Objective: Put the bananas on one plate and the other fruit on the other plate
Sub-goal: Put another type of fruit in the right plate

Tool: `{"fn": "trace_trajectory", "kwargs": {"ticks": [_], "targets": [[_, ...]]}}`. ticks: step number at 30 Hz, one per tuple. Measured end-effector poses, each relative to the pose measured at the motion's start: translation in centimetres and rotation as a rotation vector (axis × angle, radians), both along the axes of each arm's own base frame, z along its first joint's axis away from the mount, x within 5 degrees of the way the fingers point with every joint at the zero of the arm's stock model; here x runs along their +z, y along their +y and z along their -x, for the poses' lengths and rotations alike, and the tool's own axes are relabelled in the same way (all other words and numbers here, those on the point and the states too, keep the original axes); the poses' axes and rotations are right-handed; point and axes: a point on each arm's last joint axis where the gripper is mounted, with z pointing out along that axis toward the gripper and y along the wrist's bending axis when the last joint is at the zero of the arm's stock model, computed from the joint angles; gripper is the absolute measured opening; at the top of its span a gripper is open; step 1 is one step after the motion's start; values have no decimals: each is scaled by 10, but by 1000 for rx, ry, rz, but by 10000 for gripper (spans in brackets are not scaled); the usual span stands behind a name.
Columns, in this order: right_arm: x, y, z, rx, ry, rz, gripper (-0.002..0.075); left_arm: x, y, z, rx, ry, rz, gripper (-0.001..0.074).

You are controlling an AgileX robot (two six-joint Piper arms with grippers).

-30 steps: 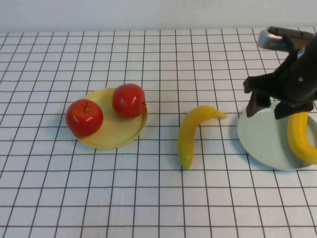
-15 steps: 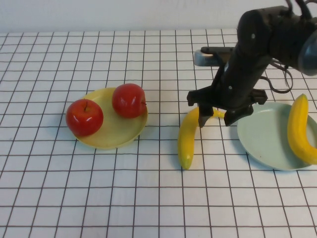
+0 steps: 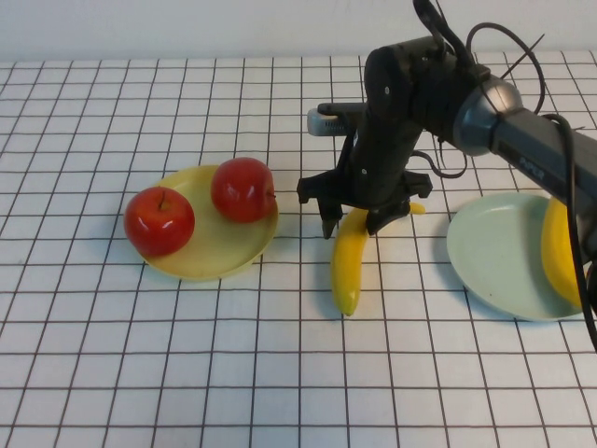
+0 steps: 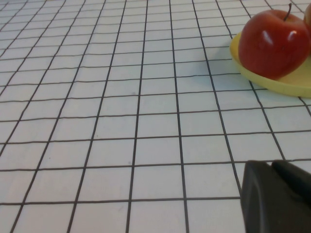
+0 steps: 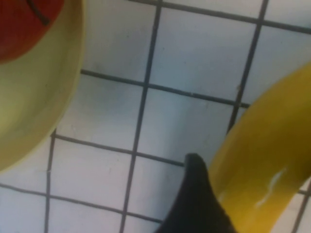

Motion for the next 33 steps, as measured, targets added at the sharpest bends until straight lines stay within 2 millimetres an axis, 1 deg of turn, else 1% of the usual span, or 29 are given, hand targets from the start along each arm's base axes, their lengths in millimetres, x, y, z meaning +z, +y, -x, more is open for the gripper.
{"fn": "trace_trajectory", "kwargs": {"ticks": [6, 17, 24, 28, 33], "targets": [[-1, 6, 1, 10, -6, 7, 449, 0, 0, 0, 1, 0, -7, -4], [-1, 6, 2, 12, -8, 19, 449, 0, 0, 0, 0, 2, 0, -4], [2, 15, 11, 22, -15, 29, 449, 0, 0, 0, 0, 3, -7, -4], [-5, 14, 15, 16, 13, 43, 449, 0, 0, 0, 0, 3, -7, -4], [-27, 11, 24, 6, 85, 82, 449, 0, 0, 0, 0, 3, -7, -4]]}}
